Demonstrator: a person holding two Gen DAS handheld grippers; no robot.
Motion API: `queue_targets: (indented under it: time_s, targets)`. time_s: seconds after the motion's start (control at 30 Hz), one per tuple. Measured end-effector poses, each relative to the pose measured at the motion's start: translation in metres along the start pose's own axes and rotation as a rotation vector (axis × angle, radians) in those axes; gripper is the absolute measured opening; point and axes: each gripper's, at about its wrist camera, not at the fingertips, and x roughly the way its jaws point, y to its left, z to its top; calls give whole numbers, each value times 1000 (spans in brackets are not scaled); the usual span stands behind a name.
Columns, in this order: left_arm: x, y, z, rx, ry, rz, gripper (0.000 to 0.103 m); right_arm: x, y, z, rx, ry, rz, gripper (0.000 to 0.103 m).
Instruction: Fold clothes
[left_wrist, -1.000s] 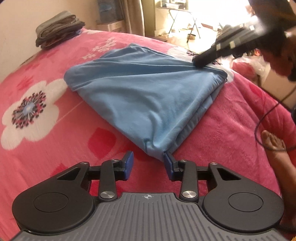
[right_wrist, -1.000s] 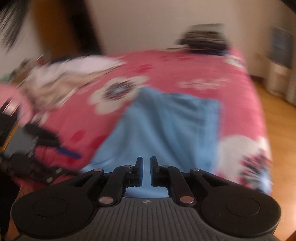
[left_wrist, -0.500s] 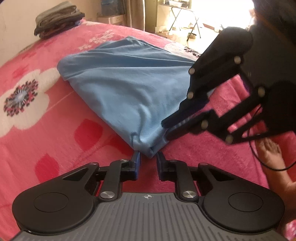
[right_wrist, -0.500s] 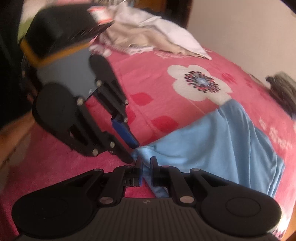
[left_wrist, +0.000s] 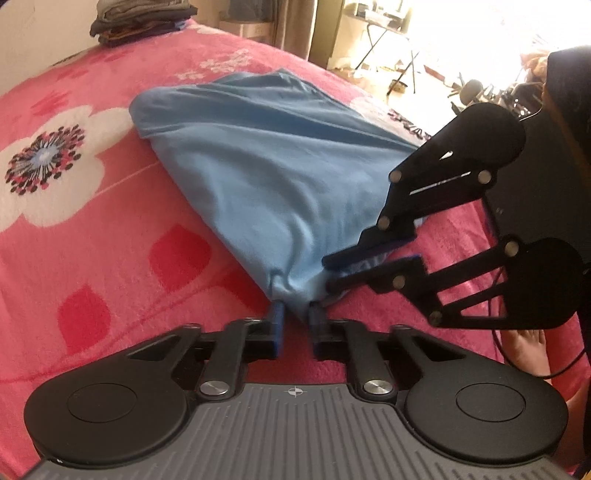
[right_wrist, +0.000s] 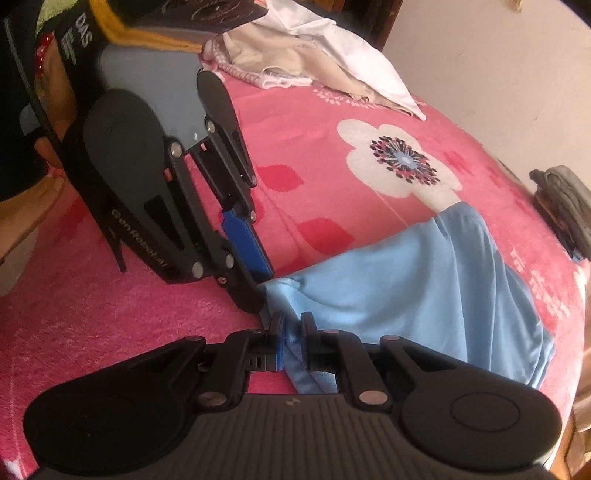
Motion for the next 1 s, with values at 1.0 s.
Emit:
queue_targets:
  time_s: [1.0]
  targets:
    - [-3,-14,11,203,-122,-66,12,-42,-36,-40,412,40,-28,5]
